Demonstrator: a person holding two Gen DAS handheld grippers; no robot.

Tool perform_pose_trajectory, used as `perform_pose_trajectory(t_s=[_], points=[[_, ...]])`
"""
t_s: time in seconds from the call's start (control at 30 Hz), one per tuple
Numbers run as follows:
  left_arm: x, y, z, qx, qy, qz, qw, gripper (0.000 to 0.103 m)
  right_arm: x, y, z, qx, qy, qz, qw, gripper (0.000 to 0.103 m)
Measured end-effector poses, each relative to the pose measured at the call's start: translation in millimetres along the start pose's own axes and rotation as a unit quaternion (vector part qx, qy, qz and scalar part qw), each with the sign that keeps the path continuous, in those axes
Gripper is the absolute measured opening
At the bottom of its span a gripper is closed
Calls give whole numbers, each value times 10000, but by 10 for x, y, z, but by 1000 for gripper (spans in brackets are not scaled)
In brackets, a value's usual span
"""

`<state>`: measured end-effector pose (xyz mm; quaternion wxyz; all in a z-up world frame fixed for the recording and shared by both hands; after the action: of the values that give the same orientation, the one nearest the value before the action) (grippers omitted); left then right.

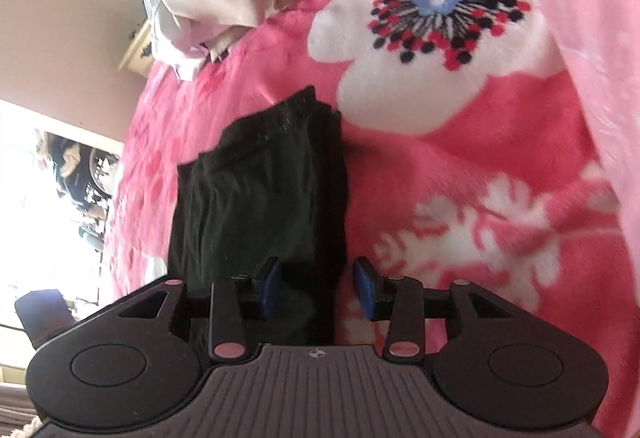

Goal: Fold clothes

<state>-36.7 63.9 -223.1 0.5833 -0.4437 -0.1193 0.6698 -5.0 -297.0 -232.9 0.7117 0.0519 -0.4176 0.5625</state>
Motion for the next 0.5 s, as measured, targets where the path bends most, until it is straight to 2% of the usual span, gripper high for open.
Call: perform_pose_trajectory(t_s=[0.27, 0.5], points=[[44, -128, -223, -156, 98, 108, 9998, 79, -28, -48, -118, -102, -137, -357, 9992, 43], [69, -233, -386, -281, 236, 209, 9991, 79, 8, -138, -314, -204, -312, -403, 9985, 44]])
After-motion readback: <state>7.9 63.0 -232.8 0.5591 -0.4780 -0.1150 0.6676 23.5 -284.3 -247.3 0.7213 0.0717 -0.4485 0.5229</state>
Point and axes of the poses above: each gripper's, at about its wrist camera, not at the fingertips, and z roughly against the way its jaws point, x to its left, y to its underside, the point moved 3 cm from there along -z, roughly the way its jaws point, and after that the axes turned 15 degrees about -x, right-handed, at the moved point
